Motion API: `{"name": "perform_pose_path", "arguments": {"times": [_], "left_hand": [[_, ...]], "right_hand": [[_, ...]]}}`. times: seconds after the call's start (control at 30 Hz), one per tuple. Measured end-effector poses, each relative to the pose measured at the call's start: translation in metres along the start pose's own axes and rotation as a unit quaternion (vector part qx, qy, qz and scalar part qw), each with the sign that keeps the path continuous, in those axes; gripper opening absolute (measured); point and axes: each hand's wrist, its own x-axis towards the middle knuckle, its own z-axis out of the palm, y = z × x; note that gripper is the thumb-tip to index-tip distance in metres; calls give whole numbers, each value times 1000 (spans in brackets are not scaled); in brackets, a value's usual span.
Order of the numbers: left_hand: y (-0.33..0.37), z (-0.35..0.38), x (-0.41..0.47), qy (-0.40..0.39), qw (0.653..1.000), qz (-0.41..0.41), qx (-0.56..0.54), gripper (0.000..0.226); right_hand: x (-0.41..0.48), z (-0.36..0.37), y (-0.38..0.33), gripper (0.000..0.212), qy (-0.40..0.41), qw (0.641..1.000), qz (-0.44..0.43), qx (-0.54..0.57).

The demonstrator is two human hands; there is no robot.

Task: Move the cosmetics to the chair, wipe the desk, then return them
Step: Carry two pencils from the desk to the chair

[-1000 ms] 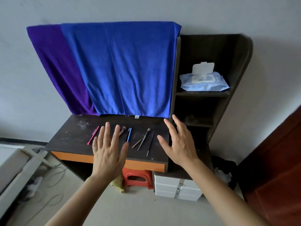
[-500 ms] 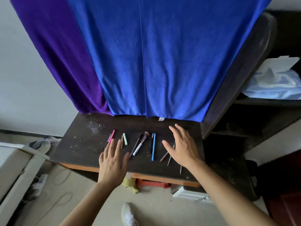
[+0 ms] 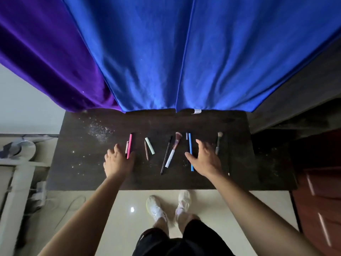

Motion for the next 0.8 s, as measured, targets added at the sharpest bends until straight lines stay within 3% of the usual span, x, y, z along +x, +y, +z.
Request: {"name": "perform_pose_path", "arguments": {"times": [0.17, 0.3, 0.43, 0.63, 0.8], "left_hand": [[7, 23, 19, 16, 999, -19, -33, 57], [17, 37, 25, 28, 998, -20, -55, 34], [28, 43, 28, 10, 998, -23, -55, 26], [30, 40, 30, -6, 1000, 7, -20, 27], [32, 23, 27, 29, 995, 15, -94, 19]], "right_hand": [[25, 20, -1, 68, -23, 999, 44, -16], [37, 30, -1, 43, -9, 999, 40, 5], [46, 33, -1, 22, -22, 996, 71, 55], [57, 28, 1, 18, -62, 994, 72, 59], [59, 9, 1, 19, -24, 987, 56, 150]]}}
